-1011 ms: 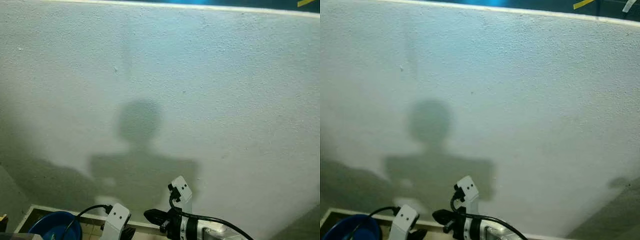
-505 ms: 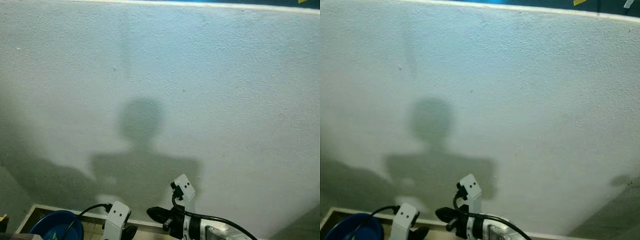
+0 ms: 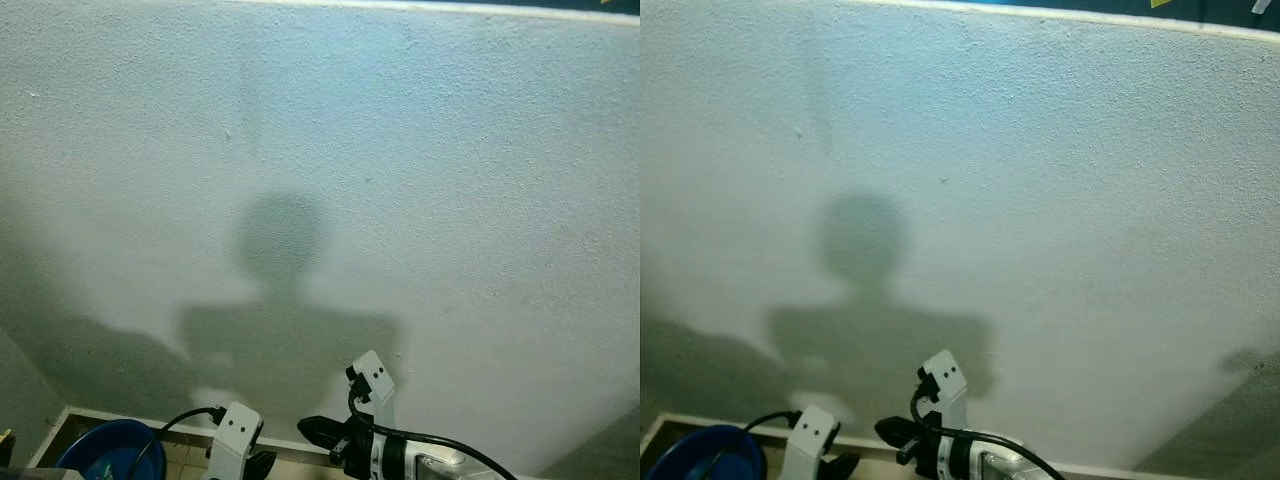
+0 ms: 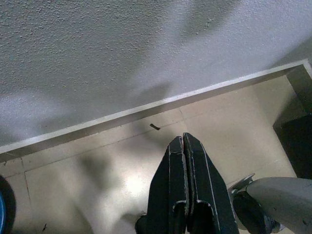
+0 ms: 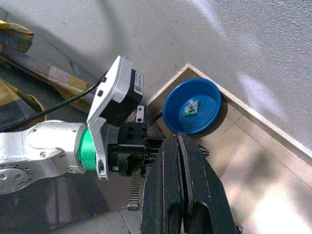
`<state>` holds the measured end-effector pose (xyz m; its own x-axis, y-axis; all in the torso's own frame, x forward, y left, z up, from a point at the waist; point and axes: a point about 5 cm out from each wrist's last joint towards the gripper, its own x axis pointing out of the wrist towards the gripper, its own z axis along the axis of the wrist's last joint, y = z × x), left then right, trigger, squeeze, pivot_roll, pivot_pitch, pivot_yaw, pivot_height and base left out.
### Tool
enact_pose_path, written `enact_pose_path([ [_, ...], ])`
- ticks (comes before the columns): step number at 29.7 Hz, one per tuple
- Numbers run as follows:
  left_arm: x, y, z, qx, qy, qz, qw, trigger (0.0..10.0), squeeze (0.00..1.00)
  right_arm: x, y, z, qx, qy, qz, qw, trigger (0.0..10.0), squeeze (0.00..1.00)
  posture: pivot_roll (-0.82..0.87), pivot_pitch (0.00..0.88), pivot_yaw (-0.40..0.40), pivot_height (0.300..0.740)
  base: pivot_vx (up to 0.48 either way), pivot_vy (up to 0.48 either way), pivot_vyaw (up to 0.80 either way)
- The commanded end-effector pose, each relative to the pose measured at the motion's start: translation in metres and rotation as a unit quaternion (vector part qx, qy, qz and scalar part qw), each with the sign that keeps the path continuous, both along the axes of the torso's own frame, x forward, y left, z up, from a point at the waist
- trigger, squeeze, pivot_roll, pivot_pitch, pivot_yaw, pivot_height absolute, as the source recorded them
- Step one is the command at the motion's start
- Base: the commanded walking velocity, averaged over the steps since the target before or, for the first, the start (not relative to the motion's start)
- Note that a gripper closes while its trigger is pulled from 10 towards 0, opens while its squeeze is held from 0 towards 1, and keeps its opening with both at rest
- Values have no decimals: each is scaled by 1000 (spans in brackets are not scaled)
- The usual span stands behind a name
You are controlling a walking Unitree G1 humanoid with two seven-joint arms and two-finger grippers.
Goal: Clothes washing
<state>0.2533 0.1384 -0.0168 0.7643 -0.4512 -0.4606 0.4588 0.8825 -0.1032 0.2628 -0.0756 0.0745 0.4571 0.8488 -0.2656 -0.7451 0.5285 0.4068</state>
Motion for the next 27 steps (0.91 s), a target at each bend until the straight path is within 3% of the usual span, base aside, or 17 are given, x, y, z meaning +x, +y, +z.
enact_pose_path([
  [1, -6, 0, -6, 2, 16, -5, 1000, 10000, 0, -2, 1, -1, -2, 2, -2, 1000, 10000, 0, -10, 67, 49, 740, 0, 0, 0],
  [6, -6, 1, -5, 5, 14, -8, 1000, 10000, 0, -3, 3, 1, 15, 5, 15, 1000, 10000, 0, -9, 74, 48, 740, 0, 0, 0],
  [27, -5, 6, -5, 15, 17, -5, 1000, 10000, 0, 2, 9, 4, 0, -9, 12, 1000, 10000, 0, 5, 53, 66, 740, 0, 0, 0],
])
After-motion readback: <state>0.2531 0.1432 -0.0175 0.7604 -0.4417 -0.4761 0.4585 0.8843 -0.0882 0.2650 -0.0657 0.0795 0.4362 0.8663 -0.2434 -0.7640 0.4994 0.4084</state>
